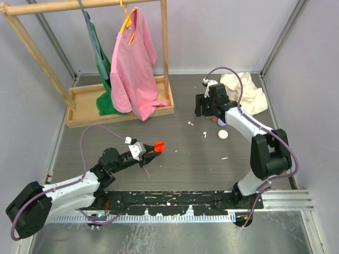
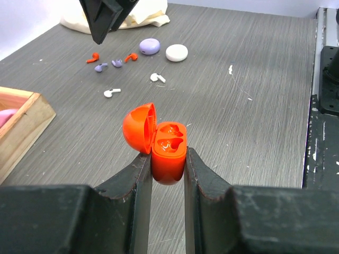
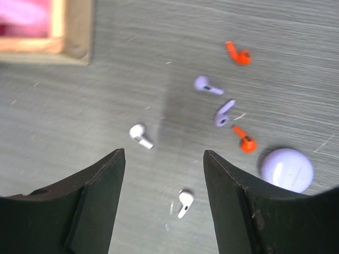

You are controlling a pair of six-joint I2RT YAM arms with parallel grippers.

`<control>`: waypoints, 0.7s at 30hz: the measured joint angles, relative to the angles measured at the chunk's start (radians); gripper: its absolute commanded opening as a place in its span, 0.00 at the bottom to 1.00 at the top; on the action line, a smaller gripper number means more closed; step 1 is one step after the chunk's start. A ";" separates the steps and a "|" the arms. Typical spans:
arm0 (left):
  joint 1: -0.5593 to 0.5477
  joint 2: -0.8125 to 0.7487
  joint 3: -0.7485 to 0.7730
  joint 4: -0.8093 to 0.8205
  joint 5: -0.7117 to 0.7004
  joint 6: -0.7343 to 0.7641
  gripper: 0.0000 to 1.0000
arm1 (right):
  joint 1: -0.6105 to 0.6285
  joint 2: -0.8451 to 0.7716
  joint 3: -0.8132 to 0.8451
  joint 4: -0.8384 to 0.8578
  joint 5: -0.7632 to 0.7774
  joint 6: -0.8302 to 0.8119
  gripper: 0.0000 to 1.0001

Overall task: Insert the wireless bluetooth earbuds into the charging case
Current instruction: Move the earbud to the center of the board.

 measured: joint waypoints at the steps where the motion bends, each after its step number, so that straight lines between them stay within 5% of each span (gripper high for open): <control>1: 0.000 0.003 0.000 -0.001 -0.005 0.000 0.00 | -0.014 0.027 0.008 0.014 0.021 0.016 0.65; 21: 0.000 -0.003 0.000 -0.039 -0.013 -0.018 0.00 | -0.159 0.427 0.193 0.216 0.119 0.185 0.45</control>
